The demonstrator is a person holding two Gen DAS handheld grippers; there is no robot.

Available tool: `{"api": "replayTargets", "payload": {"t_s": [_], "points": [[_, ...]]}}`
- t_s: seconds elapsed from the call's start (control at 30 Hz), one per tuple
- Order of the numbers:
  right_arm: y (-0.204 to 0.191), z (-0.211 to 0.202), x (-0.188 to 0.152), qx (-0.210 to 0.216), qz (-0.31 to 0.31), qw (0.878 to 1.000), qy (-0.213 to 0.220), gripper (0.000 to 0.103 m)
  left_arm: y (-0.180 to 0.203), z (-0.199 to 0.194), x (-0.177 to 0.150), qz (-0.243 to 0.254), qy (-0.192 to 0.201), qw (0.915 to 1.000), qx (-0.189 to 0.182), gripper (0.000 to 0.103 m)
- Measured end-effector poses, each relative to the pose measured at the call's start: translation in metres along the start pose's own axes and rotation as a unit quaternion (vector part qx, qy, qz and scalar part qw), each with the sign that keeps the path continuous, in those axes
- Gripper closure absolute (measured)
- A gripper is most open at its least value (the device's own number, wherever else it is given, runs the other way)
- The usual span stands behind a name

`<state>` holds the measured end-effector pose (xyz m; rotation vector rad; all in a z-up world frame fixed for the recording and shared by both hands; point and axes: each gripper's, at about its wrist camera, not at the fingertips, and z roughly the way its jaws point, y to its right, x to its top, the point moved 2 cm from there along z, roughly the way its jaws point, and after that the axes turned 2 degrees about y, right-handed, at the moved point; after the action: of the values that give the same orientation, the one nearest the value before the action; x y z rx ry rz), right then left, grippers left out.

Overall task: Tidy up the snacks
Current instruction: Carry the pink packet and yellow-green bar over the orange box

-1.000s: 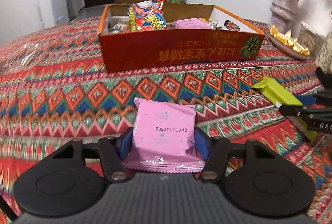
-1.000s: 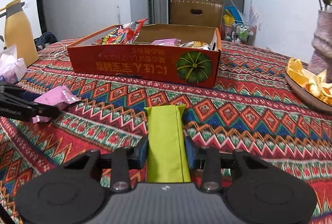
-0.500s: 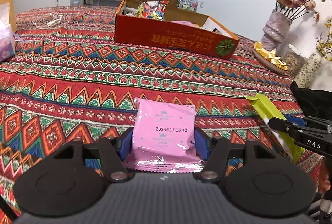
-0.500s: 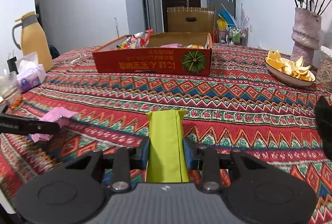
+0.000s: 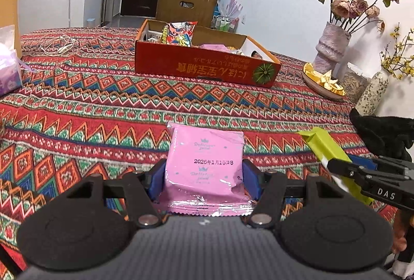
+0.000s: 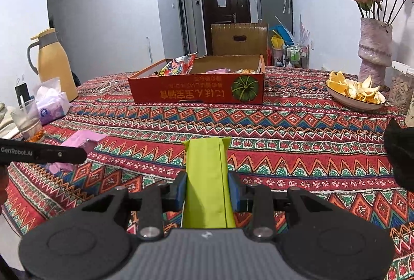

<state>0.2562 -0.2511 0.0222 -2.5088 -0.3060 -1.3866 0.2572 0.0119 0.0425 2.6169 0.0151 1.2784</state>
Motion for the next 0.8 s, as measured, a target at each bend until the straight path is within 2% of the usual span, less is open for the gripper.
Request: {"api": "replayTargets", "payload": {"t_s": [0.23,0.5,0.8], "points": [[0.007,0.026,0.018,0.004,0.0,1.0,0.004,0.07,0.0,0.027,0.039,0.004,0.017,0.9998,-0.004,0.042],[0.027,0.074,0.08,0.003,-0.02,0.999,0.031,0.07,0.001,0.084,0.108,0.011,0.035,0.9993,-0.012,0.042],[0.054,0.158,0.162,0.004,-0.032,0.998,0.046,0.07,0.001,0.168,0.182,0.021,0.043,0.9988,-0.012,0.042]]}}
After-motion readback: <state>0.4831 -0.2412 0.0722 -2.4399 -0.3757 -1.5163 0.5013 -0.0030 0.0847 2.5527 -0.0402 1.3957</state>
